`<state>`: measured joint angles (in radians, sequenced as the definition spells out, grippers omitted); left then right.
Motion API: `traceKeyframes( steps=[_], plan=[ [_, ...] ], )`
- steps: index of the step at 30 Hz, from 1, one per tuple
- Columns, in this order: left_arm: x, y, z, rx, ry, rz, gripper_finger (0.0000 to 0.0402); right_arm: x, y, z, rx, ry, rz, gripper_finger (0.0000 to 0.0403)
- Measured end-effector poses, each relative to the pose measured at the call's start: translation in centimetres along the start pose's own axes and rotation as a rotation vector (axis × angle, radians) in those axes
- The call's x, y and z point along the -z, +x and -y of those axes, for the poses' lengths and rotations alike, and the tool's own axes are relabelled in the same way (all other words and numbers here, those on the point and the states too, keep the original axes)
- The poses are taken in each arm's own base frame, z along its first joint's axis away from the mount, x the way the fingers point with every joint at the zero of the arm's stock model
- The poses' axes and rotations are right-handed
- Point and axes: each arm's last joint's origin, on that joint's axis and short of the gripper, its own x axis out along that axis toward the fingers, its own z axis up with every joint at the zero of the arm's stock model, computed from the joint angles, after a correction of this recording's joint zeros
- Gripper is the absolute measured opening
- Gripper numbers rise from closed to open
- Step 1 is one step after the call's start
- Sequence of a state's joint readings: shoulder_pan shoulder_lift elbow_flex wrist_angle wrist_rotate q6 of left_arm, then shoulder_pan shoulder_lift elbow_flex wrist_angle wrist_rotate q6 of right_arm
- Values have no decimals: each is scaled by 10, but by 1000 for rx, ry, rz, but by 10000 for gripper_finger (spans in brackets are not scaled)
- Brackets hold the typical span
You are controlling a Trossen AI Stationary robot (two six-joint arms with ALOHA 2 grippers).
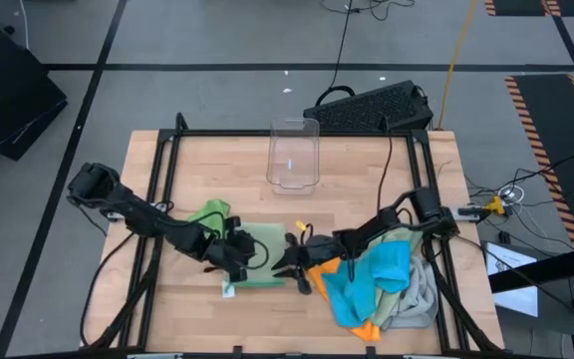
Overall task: Fold microfiber towels
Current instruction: Fold the left light green towel
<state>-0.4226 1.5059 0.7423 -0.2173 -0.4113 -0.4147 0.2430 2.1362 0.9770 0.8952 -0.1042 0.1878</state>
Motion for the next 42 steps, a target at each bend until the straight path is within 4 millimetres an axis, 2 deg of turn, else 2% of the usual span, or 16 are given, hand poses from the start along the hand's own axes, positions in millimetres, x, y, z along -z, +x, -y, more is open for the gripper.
traceKeyframes(
  steps=[4,7,9,13,18,22,25,27,32,36,39,42],
  plan=[
    [23,8,-9,-15,-50,-64,165,14,2,3,16,22,-84,65],
    [27,10,-12,1,-62,-91,165,14,1,3,18,24,-105,55],
    [21,6,-12,21,-26,-80,165,11,-1,1,11,24,-114,51],
    [-9,-10,-20,29,41,45,166,-9,-10,2,-3,8,-107,54],
    [-24,-19,-58,-71,35,88,166,-35,-27,8,27,-21,-125,82],
    [-15,-6,-93,-23,-78,-53,166,-48,-39,18,180,-15,-131,106],
    [-9,7,-108,81,-154,-110,171,-50,-46,28,278,1,-172,119],
    [2,10,-113,95,-169,-168,182,-50,-50,33,295,4,-207,126],
    [12,15,-117,175,-197,-206,235,-47,-54,36,301,-23,-267,138],
    [11,14,-119,271,-194,-204,270,-47,-55,37,300,-49,-275,141],
    [14,14,-123,286,-211,-234,276,-47,-55,41,308,-52,-271,141],
    [19,17,-126,290,-222,-280,261,-49,-56,45,321,-38,-249,141]
  ],
)
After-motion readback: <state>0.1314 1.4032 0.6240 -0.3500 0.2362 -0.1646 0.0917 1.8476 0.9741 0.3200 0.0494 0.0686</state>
